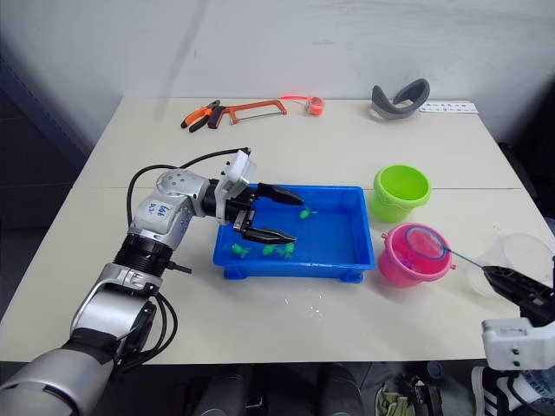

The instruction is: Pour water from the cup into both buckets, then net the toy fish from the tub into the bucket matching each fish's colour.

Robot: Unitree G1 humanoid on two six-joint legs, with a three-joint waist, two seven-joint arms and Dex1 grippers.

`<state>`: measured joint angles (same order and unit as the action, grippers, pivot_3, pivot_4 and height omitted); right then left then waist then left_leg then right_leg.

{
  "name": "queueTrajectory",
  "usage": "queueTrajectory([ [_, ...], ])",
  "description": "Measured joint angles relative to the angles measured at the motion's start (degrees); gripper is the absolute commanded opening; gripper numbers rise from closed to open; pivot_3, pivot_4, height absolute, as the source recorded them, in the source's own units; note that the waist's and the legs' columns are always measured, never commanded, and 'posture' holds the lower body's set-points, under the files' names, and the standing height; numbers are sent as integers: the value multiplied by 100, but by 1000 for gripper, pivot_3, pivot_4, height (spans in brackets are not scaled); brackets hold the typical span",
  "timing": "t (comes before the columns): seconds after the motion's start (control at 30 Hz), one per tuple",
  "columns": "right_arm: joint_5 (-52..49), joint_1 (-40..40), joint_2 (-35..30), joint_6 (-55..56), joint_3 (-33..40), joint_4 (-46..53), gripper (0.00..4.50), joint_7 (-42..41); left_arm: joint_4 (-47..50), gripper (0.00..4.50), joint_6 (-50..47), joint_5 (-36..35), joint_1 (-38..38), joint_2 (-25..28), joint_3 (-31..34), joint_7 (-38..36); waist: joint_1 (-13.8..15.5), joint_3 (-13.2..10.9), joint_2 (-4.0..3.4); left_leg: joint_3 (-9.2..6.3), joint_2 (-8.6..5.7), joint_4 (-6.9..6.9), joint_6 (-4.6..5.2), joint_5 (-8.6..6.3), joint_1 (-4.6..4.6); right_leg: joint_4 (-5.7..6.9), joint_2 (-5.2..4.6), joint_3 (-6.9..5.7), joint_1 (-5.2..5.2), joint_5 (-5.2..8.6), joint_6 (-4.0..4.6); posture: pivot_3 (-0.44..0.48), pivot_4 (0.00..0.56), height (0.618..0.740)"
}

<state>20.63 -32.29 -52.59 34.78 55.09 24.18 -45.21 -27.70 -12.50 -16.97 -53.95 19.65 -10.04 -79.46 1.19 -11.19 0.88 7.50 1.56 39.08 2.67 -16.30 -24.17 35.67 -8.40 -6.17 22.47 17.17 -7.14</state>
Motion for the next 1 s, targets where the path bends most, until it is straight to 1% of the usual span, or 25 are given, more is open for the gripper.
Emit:
queueTrajectory([
  [0.03,-571,162,74,-595,-11,34,0,-68,-2,4477,78,68,1,70,-6,-17,-1,0,0,-3,3,0,-1,0,0,1,0,-1,0,1,2,0,150,740],
  [0.07,-852,228,110,-880,-17,59,0,-105,-5,4477,120,101,1,113,-7,-24,-1,0,0,-4,4,0,-1,0,0,0,1,-1,0,1,2,0,150,740],
  [0.1,-1517,383,145,-1590,-65,207,0,-199,-10,4477,231,185,5,208,-13,-46,0,0,-1,-6,4,0,-1,0,0,2,0,-2,0,2,5,0,150,740],
  [0.13,-1903,463,137,-2001,-114,338,0,-256,-18,4477,305,233,11,273,-24,-71,-3,1,-2,-7,5,0,-1,0,0,3,0,-3,0,2,5,0,150,740],
  [0.2,-2795,740,-9,-3035,-347,725,0,-365,-58,4477,474,373,66,459,-52,-140,-43,1,-3,-5,8,0,-1,0,2,7,0,-2,0,3,7,0,150,740],
  [0.27,-3381,1149,-248,-3818,-672,998,0,-379,-103,4477,552,444,125,626,-79,-189,-77,1,-3,-6,7,0,1,0,2,10,-2,-4,0,3,7,0,150,740],
  [0.3,-3637,1446,-405,-4176,-937,1091,0,-352,-126,4477,572,489,173,743,-81,-209,-107,1,-3,-6,7,0,1,0,2,10,-5,-4,0,3,7,0,150,740],
  [0.33,-3944,1860,-597,-4625,-1422,1172,0,-284,-159,4477,577,567,254,925,-86,-232,-129,1,-3,-7,7,0,1,0,2,11,-5,-6,2,3,8,0,150,740],
  [0.4,-4065,1902,-614,-4803,-1631,1185,0,-270,-166,4477,577,604,289,968,-86,-243,-94,1,-3,-14,5,-3,1,0,-5,9,-6,-15,4,5,10,0,150,740],
  [0.43,-4139,2073,-630,-5002,-1864,1158,0,-256,-150,4477,568,611,343,1047,-81,-247,-55,1,-3,-17,2,-2,0,0,-9,8,-5,-19,4,6,12,0,150,740],
  [0.47,-4691,3092,-653,-5982,-2844,1109,0,-50,25,4477,400,641,554,1379,-48,-245,-130,2,1,-7,7,3,1,0,-9,5,-7,-11,7,4,9,0,150,740],
  [0.53,-5112,3424,-592,-6618,-3427,1106,0,42,197,4477,287,642,600,1458,-37,-236,-141,1,2,-10,7,3,2,-1,-9,5,-9,-12,6,4,9,0,150,740],
  [0.57,-5507,3784,-437,-7257,-3874,1076,0,140,377,4477,167,630,668,1556,24,-179,-115,0,3,-18,6,1,1,-1,-13,3,-9,-19,6,5,11,0,150,740],
  [0.6,-5772,4020,-315,-7664,-4078,1054,0,233,486,4477,73,621,705,1577,57,-119,-101,-2,-1,-18,3,1,1,-1,-16,4,-12,-20,7,5,11,0,150,740],
  [0.7,-6417,4700,-25,-8800,-4526,888,0,566,778,4477,-215,578,795,1592,100,48,-103,-2,-1,-19,1,3,3,0,-20,9,-13,-22,5,4,9,0,150,740],
  [0.8,-6634,5102,277,-9454,-4856,673,0,856,1040,4477,-395,540,895,1630,117,193,-127,-1,0,-15,2,3,3,-1,-20,16,-11,-20,8,4,8,0,150,740],
  [0.9,-6588,5261,417,-9812,-5104,303,0,1046,1310,4477,-541,486,1007,1661,128,311,-122,-1,0,-13,3,1,2,0,-22,23,-8,-21,11,4,8,0,150,740],
  [1.0,-6464,5401,554,-9914,-5256,-36,0,1130,1425,4477,-650,465,1051,1696,213,432,-128,-1,0,-6,2,1,3,0,-22,25,-6,-18,13,2,6,0,150,740],
])
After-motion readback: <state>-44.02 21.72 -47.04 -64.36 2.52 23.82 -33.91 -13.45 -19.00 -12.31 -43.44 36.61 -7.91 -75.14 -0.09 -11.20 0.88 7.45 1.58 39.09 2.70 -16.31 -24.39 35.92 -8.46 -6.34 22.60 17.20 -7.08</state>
